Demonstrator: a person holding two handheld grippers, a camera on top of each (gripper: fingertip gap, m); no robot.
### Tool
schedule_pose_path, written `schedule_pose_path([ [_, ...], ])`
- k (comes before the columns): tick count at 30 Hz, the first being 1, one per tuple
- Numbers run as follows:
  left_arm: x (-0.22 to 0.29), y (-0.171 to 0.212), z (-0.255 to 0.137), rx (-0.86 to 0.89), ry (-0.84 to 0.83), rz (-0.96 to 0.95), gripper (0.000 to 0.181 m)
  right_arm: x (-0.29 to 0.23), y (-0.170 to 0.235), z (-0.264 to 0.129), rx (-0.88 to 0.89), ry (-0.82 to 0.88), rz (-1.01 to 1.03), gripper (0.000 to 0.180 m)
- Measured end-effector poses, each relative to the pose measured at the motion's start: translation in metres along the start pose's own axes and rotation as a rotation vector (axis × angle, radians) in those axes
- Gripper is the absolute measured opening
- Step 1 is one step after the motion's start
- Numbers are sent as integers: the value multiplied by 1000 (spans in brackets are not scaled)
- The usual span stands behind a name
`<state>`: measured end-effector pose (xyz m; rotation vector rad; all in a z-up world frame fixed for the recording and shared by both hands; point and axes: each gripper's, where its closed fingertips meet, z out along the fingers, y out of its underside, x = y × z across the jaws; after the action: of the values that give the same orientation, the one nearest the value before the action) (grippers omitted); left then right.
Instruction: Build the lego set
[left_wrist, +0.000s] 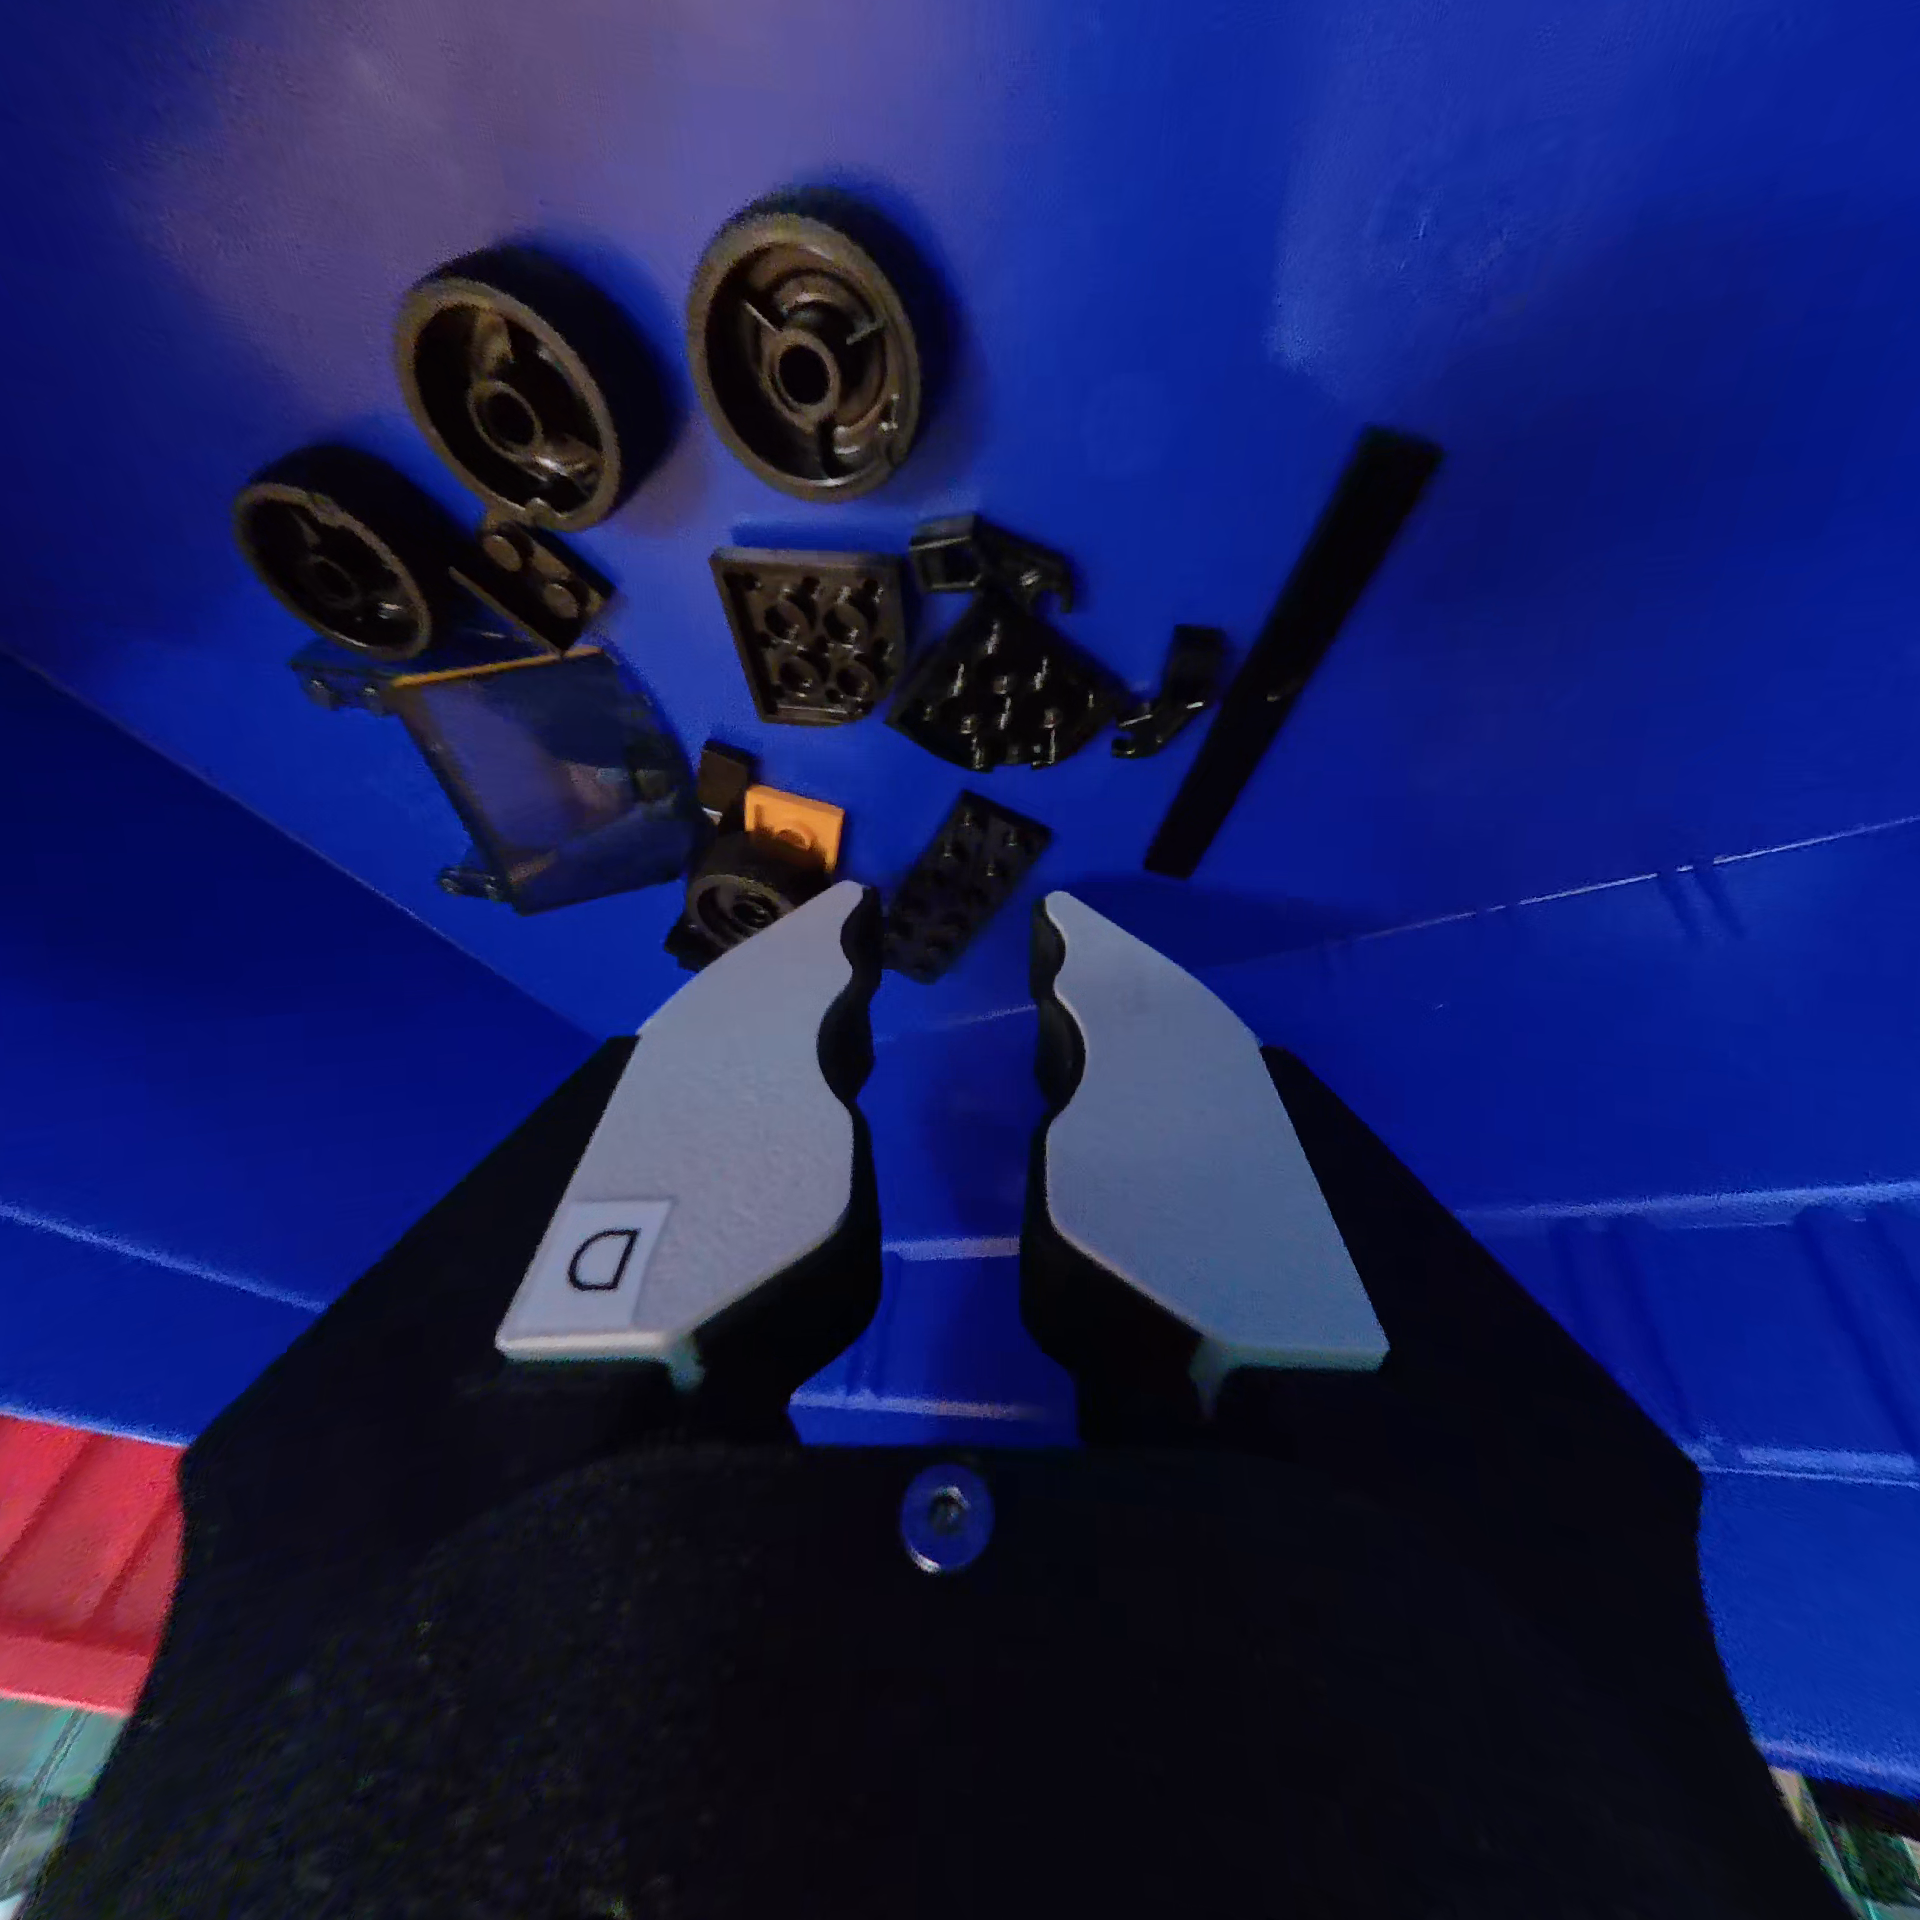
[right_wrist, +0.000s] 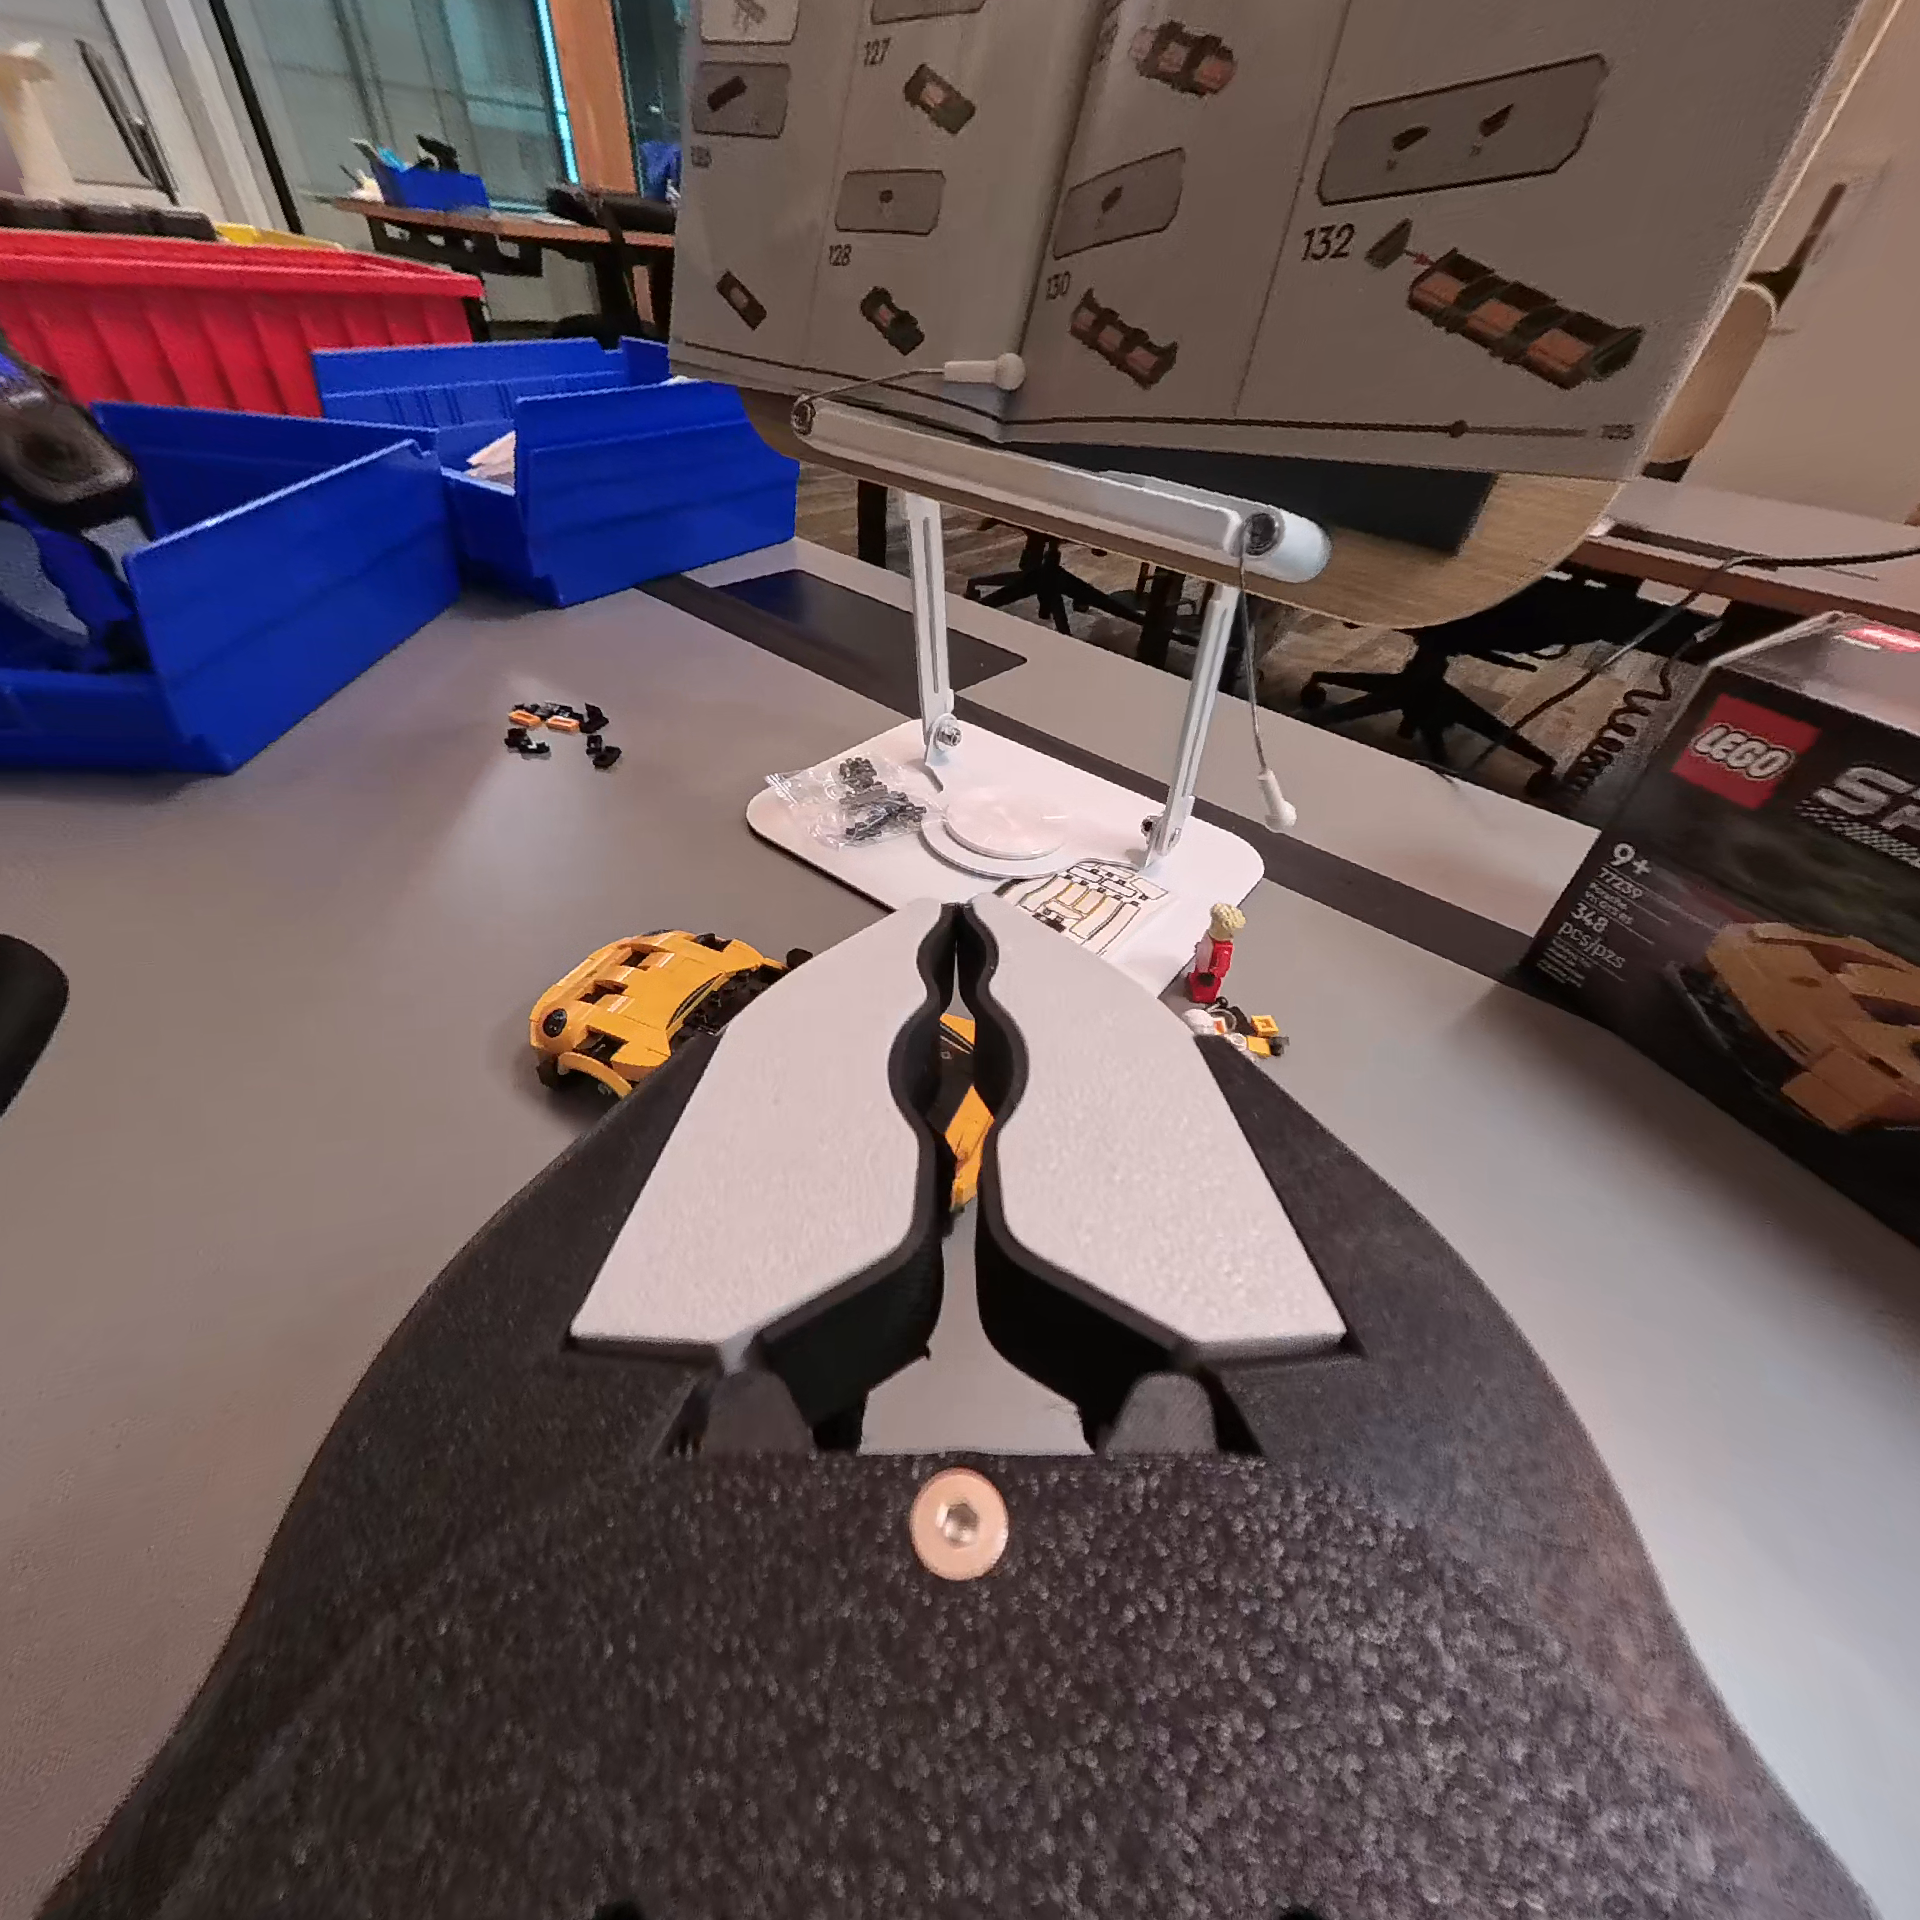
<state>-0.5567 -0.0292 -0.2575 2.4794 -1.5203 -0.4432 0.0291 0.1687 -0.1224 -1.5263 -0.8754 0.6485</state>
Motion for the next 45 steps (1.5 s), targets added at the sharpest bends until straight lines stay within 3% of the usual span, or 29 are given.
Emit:
schedule_pose_path([
  [5,2,-1,2,-5,78,21,17,-4,3,5,-6,-22,0,0],
  [11,6,-3,-1,-62,164,-25,18,-5,-2,-1,14,-28,-24,0],
  [15,4,-31,-41,78,119,-160,17,2,-15,-13,55,-6,-58,0],
  [18,0,-73,-112,258,-13,-178,16,4,-18,-17,76,-12,-36,0],
  [22,30,-165,-190,441,-52,-83,16,0,-17,-19,83,-39,-22,0],
  [28,121,-329,-189,504,77,166,16,-8,-21,-24,86,-69,-13,0],
  [32,159,-412,-190,581,200,207,16,-7,-16,-25,64,-58,-52,0],
  [37,171,-456,-192,617,243,213,16,-6,-6,-24,37,-76,-25,0],
  [45,178,-478,-191,690,261,192,18,-5,0,-22,22,-84,-17,0],
])
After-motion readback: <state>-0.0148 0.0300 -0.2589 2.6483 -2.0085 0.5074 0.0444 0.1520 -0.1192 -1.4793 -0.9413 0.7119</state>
